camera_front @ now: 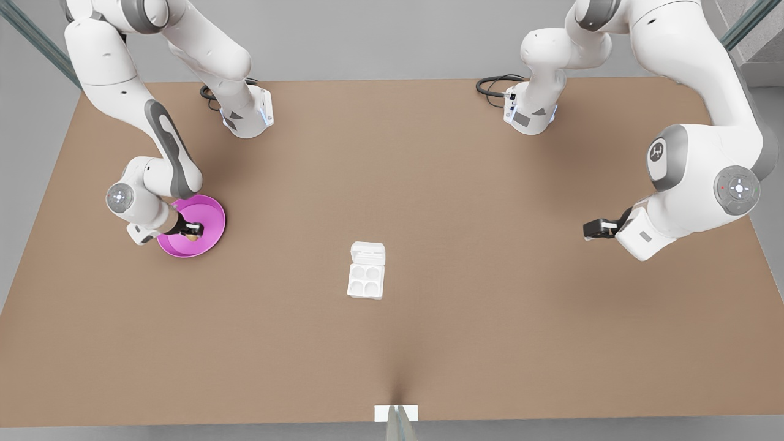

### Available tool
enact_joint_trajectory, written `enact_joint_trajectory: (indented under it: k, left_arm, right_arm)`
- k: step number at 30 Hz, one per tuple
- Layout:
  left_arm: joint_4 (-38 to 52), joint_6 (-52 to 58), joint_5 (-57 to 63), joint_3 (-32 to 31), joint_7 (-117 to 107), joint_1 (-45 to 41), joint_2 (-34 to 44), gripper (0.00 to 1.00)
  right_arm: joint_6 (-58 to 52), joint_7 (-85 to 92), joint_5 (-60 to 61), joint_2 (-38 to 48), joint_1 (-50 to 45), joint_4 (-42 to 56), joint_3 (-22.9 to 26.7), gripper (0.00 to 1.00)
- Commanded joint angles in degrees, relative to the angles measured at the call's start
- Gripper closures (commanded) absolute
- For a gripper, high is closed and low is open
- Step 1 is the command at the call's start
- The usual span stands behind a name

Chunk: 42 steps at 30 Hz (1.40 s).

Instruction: Pack egg into the box and close the box lid

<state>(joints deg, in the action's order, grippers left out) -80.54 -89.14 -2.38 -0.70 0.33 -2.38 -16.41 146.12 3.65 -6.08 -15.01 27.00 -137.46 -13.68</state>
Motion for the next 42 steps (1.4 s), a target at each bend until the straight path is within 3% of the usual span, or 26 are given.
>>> enact_joint_trajectory:
  k: [1, 12, 25, 42]
  left_arm:
    - [0.03, -0.07, 0.0, 0.0, -0.07, 0.01, 0.07, 0.0]
    - [0.03, 0.02, 0.0, 0.0, -0.07, 0.01, 0.07, 0.0]
    - [0.03, 0.02, 0.0, 0.0, 0.02, 0.01, 0.07, 0.0]
    - [0.03, 0.02, 0.0, 0.09, -0.07, 0.01, 0.07, 0.0]
  right_arm:
    - [-2.59, -3.48, -1.39, 0.33, -0.28, 0.43, 0.06, 0.42]
    - [-11.12, -3.83, 2.74, 1.38, -5.11, 7.2, -0.3, 0.42]
    - [-13.32, -3.91, 3.88, 0.59, -10.21, 14.14, -0.12, 0.42]
    - [-24.57, -8.57, 5.82, -11.71, -23.48, 40.51, 0.5, 0.41]
